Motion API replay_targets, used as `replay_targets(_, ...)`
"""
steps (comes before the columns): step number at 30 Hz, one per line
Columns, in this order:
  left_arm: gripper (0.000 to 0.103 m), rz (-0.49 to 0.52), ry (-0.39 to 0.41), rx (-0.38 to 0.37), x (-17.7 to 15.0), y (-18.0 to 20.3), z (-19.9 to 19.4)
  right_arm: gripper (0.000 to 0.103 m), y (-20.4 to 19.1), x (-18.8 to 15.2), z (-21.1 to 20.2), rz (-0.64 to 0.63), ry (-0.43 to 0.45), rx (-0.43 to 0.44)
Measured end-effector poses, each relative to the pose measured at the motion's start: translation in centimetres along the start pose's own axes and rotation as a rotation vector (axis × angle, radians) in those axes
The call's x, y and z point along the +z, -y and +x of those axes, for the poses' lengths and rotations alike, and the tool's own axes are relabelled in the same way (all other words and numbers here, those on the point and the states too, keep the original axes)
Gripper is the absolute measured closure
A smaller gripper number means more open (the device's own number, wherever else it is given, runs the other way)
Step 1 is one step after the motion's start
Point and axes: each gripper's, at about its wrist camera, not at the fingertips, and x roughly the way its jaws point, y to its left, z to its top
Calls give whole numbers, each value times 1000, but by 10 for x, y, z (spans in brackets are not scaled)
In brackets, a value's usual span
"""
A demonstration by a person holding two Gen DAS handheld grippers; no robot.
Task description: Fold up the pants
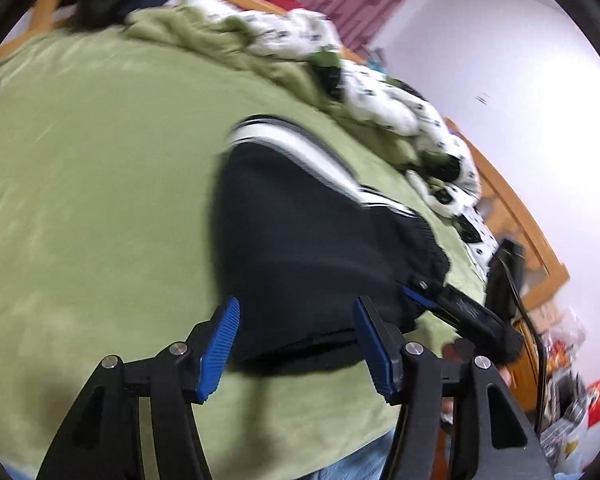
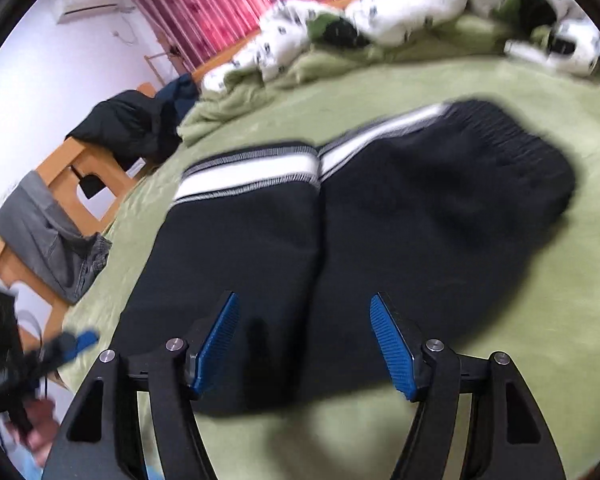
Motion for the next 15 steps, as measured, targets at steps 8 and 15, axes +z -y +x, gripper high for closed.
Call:
replay_targets(8,47,-128,-23,24,-2,-40,7,93,-21,22,17,-38,34,64)
replay_targets(15,47,-56,-47,-7,-7,-1,33,94,-8,73,-44,-205,159,-13)
